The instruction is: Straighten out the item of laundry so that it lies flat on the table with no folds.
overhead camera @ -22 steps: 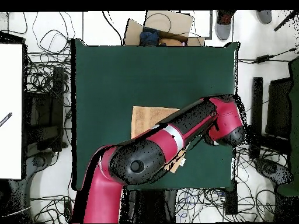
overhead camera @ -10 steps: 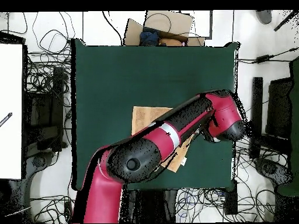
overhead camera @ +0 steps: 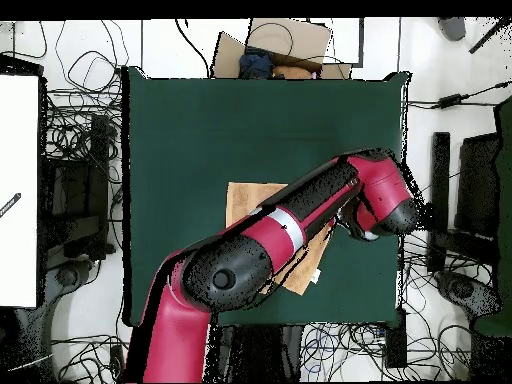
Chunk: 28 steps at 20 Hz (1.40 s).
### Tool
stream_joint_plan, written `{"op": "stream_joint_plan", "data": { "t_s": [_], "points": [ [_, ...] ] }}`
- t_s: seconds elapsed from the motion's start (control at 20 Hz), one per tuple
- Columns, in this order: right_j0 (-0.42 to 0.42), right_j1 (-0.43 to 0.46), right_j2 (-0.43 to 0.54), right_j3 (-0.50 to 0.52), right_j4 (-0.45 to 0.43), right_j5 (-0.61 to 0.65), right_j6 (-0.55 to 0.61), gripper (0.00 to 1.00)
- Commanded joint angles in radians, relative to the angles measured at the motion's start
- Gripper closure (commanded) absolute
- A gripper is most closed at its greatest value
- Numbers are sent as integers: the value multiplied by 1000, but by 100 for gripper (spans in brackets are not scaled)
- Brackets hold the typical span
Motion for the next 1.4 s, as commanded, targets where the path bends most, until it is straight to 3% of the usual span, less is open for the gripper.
{"op": "stream_joint_plan", "data": {
  "t_s": [0.05,1.4],
  "points": [
    [13,72,31,-178,38,183,291,100],
    [-19,105,-57,-285,42,132,345,100]
  ]
}}
